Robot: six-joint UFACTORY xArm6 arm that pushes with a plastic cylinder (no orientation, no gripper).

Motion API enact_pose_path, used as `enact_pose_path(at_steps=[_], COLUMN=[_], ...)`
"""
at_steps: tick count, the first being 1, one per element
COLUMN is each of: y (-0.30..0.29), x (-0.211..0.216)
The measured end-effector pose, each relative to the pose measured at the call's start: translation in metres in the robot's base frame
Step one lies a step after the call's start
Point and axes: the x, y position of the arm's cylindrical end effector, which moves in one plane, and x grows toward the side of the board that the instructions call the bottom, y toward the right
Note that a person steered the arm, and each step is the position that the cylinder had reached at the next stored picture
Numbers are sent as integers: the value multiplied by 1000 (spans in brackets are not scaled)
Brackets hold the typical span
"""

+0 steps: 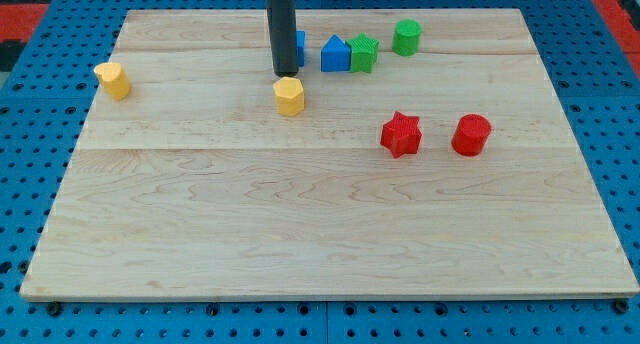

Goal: Move the yellow hexagon towards the center of the board

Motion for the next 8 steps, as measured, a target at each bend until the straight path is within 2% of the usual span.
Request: enact_pose_path(at_steps=[2, 4, 5, 6, 7, 8], y=[14, 29, 31, 5, -21, -22], x=[6, 50, 7, -3, 2, 26])
